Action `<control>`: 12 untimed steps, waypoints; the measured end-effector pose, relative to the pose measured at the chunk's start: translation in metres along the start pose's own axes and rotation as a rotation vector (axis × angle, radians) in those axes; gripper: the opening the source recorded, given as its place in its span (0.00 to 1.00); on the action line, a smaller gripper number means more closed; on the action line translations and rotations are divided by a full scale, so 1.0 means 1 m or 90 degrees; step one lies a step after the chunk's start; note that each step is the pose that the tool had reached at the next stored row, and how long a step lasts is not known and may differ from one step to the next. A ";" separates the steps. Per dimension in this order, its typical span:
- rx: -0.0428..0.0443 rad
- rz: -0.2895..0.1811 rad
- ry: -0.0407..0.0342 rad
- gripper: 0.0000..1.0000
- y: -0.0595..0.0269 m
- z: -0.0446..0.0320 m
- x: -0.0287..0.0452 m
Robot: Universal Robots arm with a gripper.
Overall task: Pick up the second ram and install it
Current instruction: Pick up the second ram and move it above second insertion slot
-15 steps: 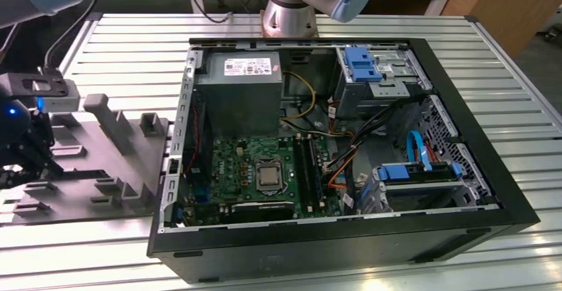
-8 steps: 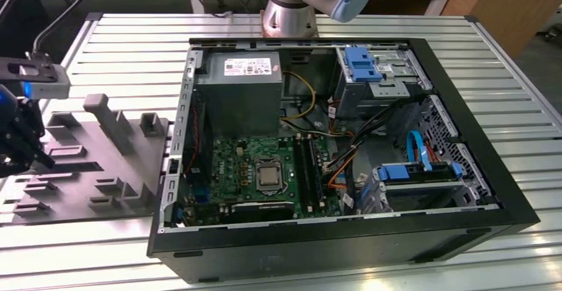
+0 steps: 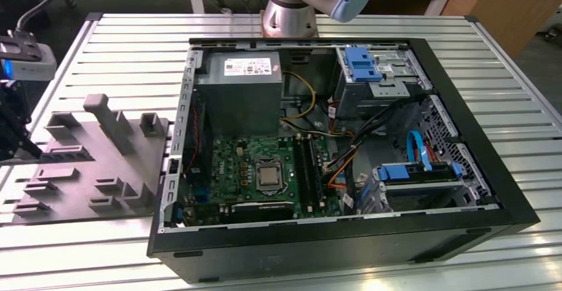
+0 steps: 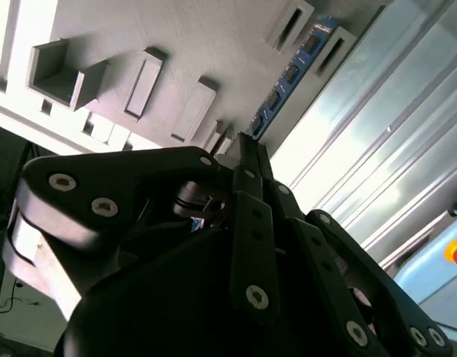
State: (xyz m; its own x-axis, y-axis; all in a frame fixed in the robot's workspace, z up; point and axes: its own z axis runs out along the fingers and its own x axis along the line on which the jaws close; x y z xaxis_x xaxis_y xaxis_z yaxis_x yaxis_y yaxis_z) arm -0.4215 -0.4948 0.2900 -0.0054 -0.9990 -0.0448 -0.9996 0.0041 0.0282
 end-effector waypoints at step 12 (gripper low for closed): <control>0.0000 0.000 0.0000 0.11 0.0013 -0.0538 -0.0024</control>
State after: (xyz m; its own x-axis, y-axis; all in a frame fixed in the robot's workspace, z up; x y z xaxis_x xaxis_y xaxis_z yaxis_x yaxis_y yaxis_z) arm -0.4213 -0.4948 0.3439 -0.0054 -0.9990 -0.0448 -0.9996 0.0041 0.0282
